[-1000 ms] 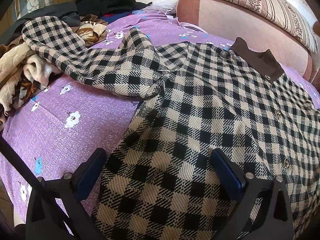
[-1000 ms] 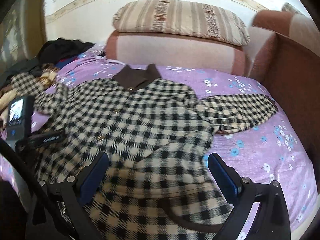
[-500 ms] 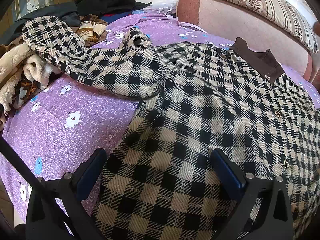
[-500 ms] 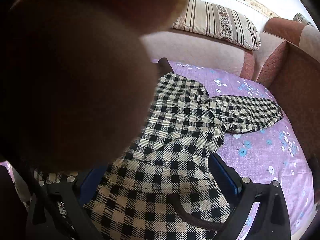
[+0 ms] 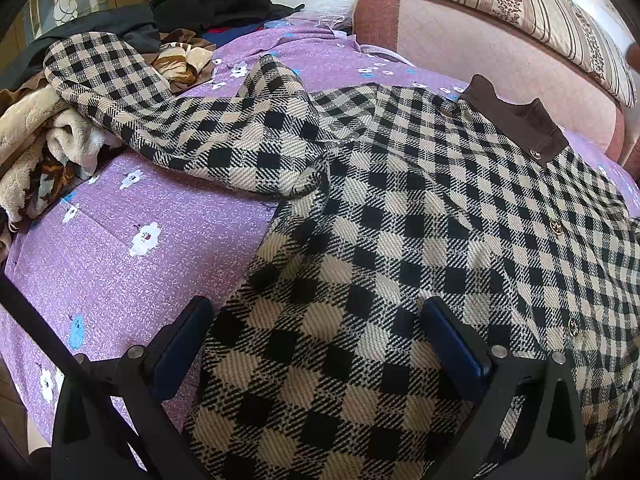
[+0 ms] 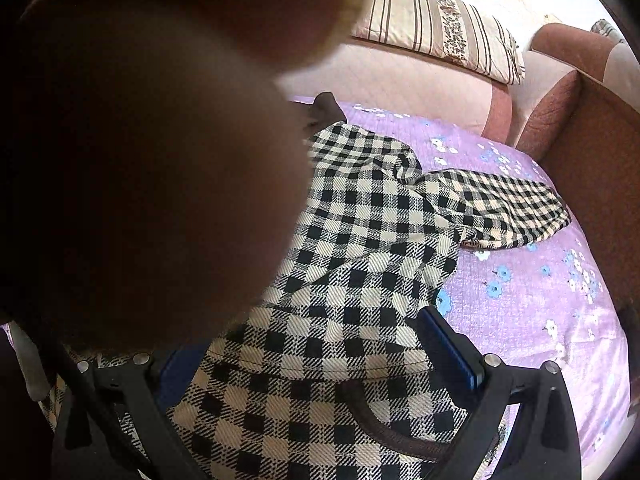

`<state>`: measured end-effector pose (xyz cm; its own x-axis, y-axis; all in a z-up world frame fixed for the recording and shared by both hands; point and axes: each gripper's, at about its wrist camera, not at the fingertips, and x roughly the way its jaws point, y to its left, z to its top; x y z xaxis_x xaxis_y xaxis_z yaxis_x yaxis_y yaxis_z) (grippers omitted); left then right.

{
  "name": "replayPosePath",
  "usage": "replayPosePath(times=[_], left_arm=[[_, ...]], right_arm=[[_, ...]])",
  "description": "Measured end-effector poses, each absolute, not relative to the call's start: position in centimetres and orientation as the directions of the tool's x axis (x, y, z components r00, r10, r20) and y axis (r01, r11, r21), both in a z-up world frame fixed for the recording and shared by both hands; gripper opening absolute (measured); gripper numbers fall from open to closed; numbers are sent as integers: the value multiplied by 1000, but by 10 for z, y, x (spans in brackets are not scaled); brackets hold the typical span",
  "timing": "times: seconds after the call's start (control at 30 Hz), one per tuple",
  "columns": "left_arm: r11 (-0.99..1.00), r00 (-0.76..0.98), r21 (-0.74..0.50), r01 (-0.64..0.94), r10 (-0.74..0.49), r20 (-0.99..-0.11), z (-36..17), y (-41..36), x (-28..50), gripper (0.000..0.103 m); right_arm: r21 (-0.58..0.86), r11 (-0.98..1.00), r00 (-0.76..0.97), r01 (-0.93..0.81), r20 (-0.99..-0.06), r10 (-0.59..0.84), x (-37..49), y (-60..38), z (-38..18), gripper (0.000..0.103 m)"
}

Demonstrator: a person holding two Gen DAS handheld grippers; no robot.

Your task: Fold large clothes

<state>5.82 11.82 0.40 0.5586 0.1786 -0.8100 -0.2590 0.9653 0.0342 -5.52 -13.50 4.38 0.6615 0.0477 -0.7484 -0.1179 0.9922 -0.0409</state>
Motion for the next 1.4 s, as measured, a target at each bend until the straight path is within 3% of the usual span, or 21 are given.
replayPosePath(times=[0.83, 1.07, 1.4], left_arm=[[965, 558, 35, -260, 180, -810, 4, 118, 58, 103], [965, 559, 35, -260, 180, -810, 4, 118, 58, 103], [964, 556, 39, -263, 185, -810, 4, 117, 59, 103]], right_arm=[[-65, 995, 637, -81, -771, 2, -27, -150, 21, 102], [-9, 1000, 607, -22, -794, 6, -7, -181, 10, 102], [-81, 995, 624, -61, -781, -26, -17, -155, -10, 102]])
